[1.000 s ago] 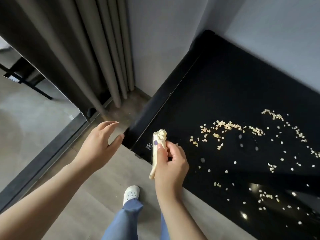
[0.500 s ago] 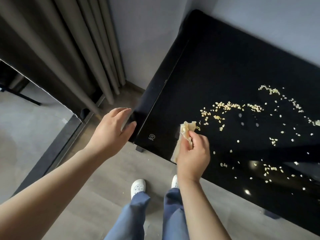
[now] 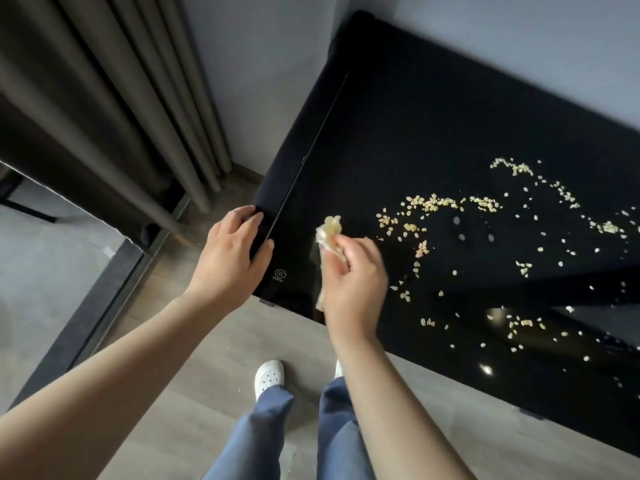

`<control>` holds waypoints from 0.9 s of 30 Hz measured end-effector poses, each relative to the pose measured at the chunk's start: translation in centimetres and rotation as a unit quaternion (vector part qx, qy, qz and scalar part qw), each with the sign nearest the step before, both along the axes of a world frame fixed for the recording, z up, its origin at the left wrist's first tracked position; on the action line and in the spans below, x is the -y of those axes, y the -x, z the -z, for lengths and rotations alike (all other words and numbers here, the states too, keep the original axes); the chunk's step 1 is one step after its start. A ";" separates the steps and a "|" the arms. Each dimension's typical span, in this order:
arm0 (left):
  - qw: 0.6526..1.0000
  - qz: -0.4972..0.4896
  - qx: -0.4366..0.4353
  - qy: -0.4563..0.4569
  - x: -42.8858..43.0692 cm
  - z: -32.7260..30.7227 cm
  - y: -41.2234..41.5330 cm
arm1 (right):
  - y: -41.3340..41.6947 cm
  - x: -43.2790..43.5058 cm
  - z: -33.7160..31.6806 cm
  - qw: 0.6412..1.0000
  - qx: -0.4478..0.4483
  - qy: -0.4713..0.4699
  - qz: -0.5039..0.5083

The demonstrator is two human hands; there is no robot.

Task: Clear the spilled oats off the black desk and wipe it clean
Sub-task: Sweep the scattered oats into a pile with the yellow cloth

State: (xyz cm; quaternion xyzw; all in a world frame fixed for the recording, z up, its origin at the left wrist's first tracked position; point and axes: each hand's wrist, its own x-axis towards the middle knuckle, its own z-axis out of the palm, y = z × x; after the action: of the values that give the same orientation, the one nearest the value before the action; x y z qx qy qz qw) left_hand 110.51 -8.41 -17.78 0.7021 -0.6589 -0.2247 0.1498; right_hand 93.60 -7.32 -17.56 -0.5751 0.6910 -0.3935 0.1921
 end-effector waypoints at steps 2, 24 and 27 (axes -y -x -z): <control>1.000 0.002 -0.013 0.008 0.3 0.0 -0.1 | -1.5 0.0 0.8 1.000 -0.001 0.002 -0.020; 0.998 0.001 -0.057 0.025 -0.8 0.0 -1.2 | 1.7 -0.6 -1.0 0.997 0.037 0.002 0.061; 0.997 -0.017 -0.075 0.030 -0.9 0.0 -1.6 | -1.9 -1.7 -0.7 0.999 0.041 0.002 0.005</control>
State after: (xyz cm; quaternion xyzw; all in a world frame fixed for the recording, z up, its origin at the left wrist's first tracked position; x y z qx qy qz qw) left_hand 112.11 -7.54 -17.76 0.6896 -0.6400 -0.2541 0.2241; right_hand 95.46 -5.59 -16.85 -0.5553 0.6846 -0.4193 0.2172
